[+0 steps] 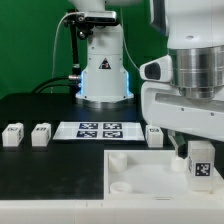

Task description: Assemble one leg

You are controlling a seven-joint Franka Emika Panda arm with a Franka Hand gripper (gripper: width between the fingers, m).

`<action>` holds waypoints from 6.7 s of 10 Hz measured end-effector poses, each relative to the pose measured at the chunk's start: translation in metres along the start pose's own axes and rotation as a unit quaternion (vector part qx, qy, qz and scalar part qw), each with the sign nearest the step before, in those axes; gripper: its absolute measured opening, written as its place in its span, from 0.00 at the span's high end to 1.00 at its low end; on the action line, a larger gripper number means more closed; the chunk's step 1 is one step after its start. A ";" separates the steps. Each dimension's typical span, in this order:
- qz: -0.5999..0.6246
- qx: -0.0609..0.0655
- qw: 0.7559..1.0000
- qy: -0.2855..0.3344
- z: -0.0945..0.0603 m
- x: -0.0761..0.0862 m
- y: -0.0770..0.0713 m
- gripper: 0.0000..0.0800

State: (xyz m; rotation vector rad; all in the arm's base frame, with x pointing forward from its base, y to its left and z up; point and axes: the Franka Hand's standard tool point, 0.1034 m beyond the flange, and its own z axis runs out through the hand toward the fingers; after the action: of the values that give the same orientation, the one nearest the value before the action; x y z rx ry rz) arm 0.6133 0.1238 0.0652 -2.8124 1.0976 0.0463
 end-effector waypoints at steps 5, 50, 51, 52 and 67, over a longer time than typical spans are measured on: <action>-0.277 -0.011 0.960 0.026 -0.007 0.014 0.000 0.19; 0.350 -0.028 0.936 0.001 0.002 0.012 0.000 0.24; 0.265 -0.032 0.964 0.005 0.001 0.010 -0.002 0.20; 0.218 -0.032 0.976 0.004 0.001 0.012 -0.001 0.19; -0.048 -0.027 0.998 0.034 0.002 0.014 -0.007 0.64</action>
Offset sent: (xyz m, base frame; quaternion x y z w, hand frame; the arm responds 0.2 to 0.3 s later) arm 0.0025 0.0001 0.0086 0.0030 0.0371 -0.3100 0.9500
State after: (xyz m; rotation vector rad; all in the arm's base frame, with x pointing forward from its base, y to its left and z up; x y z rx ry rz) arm 0.6284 0.1195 0.0625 -2.9307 0.9862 -0.0302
